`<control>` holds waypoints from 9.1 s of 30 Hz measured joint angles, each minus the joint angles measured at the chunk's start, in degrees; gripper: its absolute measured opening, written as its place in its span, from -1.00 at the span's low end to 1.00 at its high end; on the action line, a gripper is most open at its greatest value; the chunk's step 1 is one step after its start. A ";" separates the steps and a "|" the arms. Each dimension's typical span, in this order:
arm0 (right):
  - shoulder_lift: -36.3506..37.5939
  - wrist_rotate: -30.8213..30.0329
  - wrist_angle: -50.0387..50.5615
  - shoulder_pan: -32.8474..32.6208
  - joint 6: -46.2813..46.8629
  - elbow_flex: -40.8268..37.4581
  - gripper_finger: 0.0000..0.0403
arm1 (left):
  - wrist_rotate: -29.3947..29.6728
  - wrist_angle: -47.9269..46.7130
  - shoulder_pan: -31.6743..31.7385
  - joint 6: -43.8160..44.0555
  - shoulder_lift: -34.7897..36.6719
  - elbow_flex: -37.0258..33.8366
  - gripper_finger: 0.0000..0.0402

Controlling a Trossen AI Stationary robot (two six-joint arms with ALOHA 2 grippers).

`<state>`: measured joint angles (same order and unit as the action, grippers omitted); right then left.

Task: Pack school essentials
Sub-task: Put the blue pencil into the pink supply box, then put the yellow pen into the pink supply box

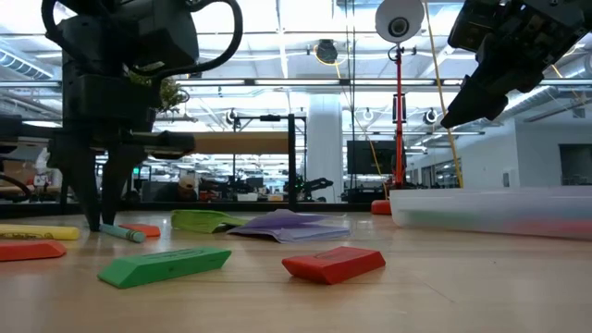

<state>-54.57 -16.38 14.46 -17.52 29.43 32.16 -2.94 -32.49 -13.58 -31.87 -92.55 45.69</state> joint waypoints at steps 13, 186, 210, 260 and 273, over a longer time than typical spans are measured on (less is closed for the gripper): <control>0.02 -1.45 -7.12 0.02 -3.90 -0.04 -0.15 | 2.38 -3.71 -3.09 8.47 0.13 5.83 -0.81; -1.56 5.95 33.90 -16.58 44.75 -0.09 -0.69 | 13.78 22.95 -2.26 36.89 10.43 12.92 -0.14; 3.61 -1.55 25.95 -16.68 34.55 -0.09 -0.51 | 13.50 19.91 -6.10 42.35 8.89 12.92 -0.14; 6.86 -9.40 -26.26 -16.59 -0.79 -14.82 -0.45 | 12.86 -3.21 -21.08 64.51 1.95 -0.57 -0.51; 6.86 -10.06 -27.15 -16.59 -0.79 -14.82 -0.45 | 12.07 -1.59 -21.09 65.27 1.92 -0.59 -0.80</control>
<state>-47.70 -26.44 -12.69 -34.11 28.64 17.34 9.13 -34.08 -34.68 33.40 -90.63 45.10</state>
